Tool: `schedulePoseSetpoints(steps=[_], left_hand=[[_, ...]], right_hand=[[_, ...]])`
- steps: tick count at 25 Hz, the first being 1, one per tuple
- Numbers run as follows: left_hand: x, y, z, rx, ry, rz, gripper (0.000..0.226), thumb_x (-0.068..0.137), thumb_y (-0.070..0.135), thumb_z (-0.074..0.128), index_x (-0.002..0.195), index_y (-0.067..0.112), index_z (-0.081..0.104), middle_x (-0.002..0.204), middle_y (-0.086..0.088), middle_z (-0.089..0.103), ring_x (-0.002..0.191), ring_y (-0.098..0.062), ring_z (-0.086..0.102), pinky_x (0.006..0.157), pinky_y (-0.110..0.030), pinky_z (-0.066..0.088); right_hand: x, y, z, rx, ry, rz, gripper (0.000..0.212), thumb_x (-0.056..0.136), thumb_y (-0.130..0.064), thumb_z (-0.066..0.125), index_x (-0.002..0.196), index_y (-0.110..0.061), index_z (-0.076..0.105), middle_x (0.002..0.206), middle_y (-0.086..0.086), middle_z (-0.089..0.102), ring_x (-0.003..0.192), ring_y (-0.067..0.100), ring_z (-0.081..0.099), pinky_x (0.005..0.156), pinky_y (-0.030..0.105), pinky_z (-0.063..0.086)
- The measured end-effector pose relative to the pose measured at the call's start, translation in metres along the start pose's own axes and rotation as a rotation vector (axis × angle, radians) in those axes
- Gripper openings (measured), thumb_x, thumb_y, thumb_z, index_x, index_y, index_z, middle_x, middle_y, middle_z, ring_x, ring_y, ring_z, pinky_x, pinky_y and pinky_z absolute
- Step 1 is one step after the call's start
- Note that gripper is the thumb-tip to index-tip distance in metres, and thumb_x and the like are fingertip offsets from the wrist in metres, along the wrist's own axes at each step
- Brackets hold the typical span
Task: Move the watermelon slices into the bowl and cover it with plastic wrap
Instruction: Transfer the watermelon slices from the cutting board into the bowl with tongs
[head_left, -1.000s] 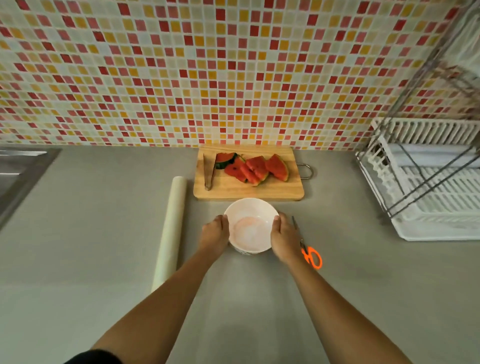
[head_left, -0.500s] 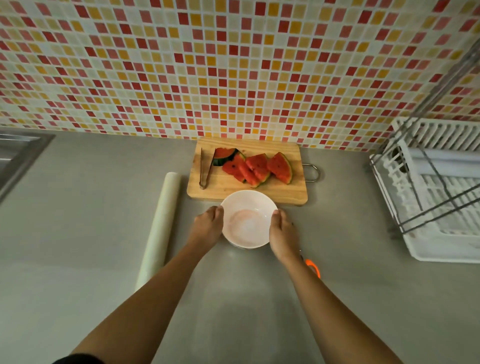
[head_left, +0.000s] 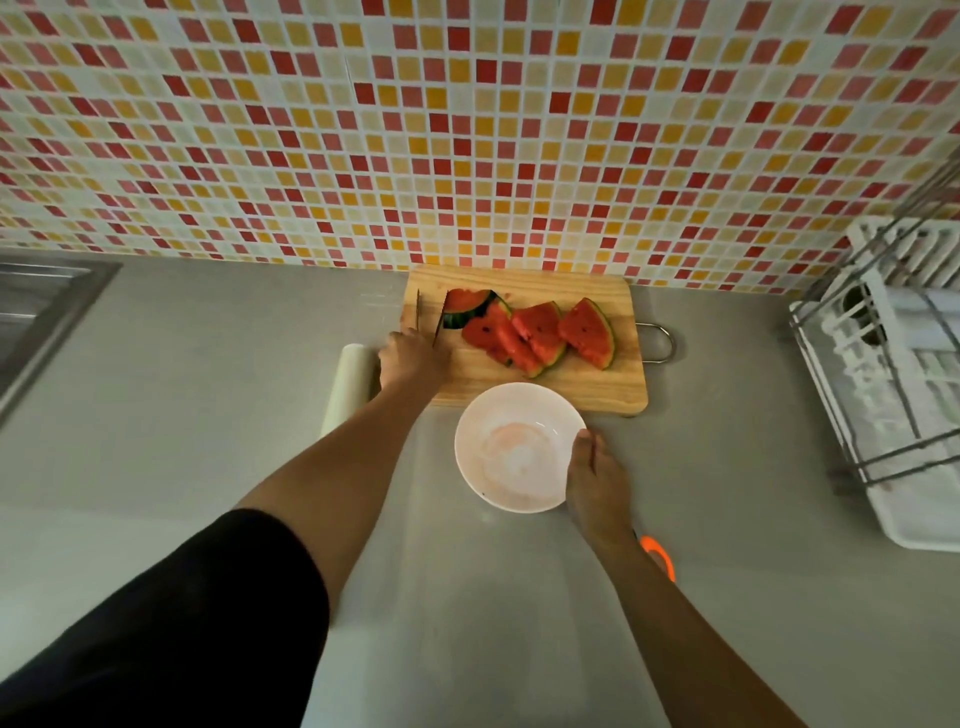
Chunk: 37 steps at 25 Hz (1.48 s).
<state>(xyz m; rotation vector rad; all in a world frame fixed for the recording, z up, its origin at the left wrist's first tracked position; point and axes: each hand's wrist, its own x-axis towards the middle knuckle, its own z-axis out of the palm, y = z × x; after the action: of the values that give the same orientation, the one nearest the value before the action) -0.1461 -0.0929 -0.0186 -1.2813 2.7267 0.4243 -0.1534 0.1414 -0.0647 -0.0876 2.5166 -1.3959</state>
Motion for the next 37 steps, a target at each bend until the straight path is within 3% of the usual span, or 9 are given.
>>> schedulePoseSetpoints(steps=[3,6,8,11,15,18,23,32,37], left_hand=[[0.002,-0.002,-0.002,-0.02,-0.015,-0.066,0.036,0.099,0.018,0.04,0.129,-0.003,0.041,0.127,-0.021,0.052,0.115,-0.032,0.053,0.094,-0.037,0.045],[0.003,-0.003,-0.015,-0.31,-0.053,-0.148,0.034,0.1,0.023,0.041,0.125,0.0,0.042,0.124,-0.021,0.055,0.112,-0.036,0.055,0.091,-0.041,0.046],[-0.001,-0.004,-0.029,-0.464,-0.065,-0.033,0.031,0.1,0.028,0.039,0.117,0.003,0.044,0.109,-0.017,0.06,0.095,-0.032,0.059,0.081,-0.041,0.05],[-0.011,-0.002,-0.052,-0.601,-0.267,0.15,0.023,0.1,0.031,0.037,0.1,0.013,0.052,0.079,-0.003,0.049,0.06,-0.012,0.043,0.058,-0.029,0.039],[-0.023,0.021,-0.062,-0.699,-0.59,0.202,0.033,0.093,0.045,0.05,0.088,0.016,0.064,0.059,0.003,0.039,0.043,-0.006,0.028,0.039,-0.017,0.026],[-0.027,0.053,-0.055,-0.533,-0.536,0.197,0.026,0.09,0.04,0.057,0.081,0.015,0.063,0.048,0.005,0.057,0.033,-0.004,0.038,0.035,-0.015,0.03],[-0.023,0.096,-0.045,-0.489,-0.49,0.1,0.022,0.087,0.029,0.058,0.077,0.01,0.053,0.054,-0.004,0.053,0.032,-0.01,0.033,0.036,-0.014,0.025],[-0.023,0.118,-0.021,-0.81,-0.477,-0.226,0.015,0.09,0.021,0.062,0.089,0.007,0.058,0.061,-0.004,0.052,0.042,-0.01,0.034,0.04,-0.019,0.026],[-0.026,0.114,-0.027,-0.836,-0.371,-0.157,0.018,0.086,0.025,0.068,0.081,0.011,0.058,0.062,-0.002,0.052,0.043,-0.011,0.036,0.041,-0.022,0.03]], right_hand=[[0.001,-0.003,0.0,0.015,-0.015,0.007,0.038,0.098,-0.032,0.03,0.117,-0.015,0.059,0.116,0.015,0.064,0.109,0.035,0.055,0.09,0.041,0.041],[0.0,-0.005,-0.002,0.009,-0.034,0.006,0.038,0.098,-0.032,0.029,0.114,-0.015,0.059,0.115,0.015,0.064,0.108,0.036,0.055,0.092,0.044,0.044],[0.0,-0.006,-0.004,0.007,-0.045,0.002,0.038,0.098,-0.032,0.028,0.113,-0.015,0.059,0.115,0.014,0.064,0.11,0.035,0.054,0.094,0.047,0.044],[-0.001,-0.007,-0.006,0.022,-0.068,0.01,0.039,0.098,-0.032,0.028,0.116,-0.016,0.058,0.119,0.013,0.063,0.113,0.033,0.054,0.095,0.043,0.043],[0.0,-0.009,-0.011,0.072,-0.081,0.024,0.039,0.099,-0.028,0.029,0.119,-0.016,0.06,0.119,0.01,0.065,0.11,0.029,0.057,0.086,0.032,0.041],[-0.001,-0.009,-0.014,0.077,-0.078,0.003,0.038,0.099,-0.027,0.03,0.115,-0.014,0.062,0.113,0.009,0.067,0.103,0.026,0.059,0.077,0.026,0.036],[-0.001,-0.008,-0.015,0.058,-0.072,0.009,0.039,0.099,-0.028,0.029,0.109,-0.011,0.063,0.109,0.012,0.068,0.1,0.03,0.059,0.075,0.029,0.037],[-0.001,-0.006,-0.011,0.083,-0.049,0.032,0.043,0.099,-0.034,0.026,0.107,-0.012,0.063,0.109,0.013,0.067,0.101,0.031,0.058,0.079,0.032,0.04],[0.0,-0.005,-0.009,0.096,-0.056,0.041,0.044,0.099,-0.035,0.025,0.111,-0.015,0.062,0.114,0.013,0.065,0.107,0.03,0.056,0.093,0.041,0.045]])
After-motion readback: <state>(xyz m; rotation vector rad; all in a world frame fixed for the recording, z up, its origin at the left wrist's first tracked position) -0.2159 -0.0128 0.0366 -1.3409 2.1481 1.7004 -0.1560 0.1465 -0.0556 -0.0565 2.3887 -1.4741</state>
